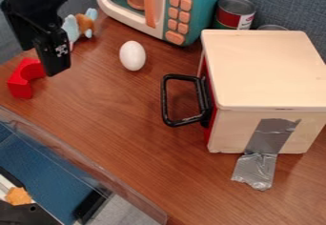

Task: Open the drawer

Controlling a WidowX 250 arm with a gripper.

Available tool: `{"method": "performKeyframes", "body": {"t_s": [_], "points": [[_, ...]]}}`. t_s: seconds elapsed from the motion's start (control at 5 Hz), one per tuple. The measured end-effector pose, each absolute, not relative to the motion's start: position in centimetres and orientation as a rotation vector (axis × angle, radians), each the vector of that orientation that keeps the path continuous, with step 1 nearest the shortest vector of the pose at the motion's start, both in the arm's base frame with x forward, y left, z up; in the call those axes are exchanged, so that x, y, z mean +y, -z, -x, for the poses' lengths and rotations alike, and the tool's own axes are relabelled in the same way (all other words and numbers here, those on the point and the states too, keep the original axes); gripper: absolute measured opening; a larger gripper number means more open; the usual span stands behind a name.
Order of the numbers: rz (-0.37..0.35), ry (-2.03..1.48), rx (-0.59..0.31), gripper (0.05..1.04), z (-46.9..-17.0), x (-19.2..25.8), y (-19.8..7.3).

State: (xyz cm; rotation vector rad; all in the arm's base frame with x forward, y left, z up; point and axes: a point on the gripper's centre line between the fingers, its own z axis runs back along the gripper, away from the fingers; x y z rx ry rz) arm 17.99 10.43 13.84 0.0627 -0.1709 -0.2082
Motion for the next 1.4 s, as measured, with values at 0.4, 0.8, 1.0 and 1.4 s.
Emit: {"method": "performKeyframes", "body": {"t_s": [0.4, 0.8, 1.0, 1.4], "points": [[-0.001, 0.060, -0.132, 1.002, -18.9, 8.7, -11.2], [0.052, -0.213, -0.168, 1.001, -22.4, 5.5, -9.0], [0.057, -0.312, -0.193, 1.001, -24.7, 4.7, -8.2], [0.068, -0.378, -0.184, 1.001, -27.7, 3.1, -6.7]]}}
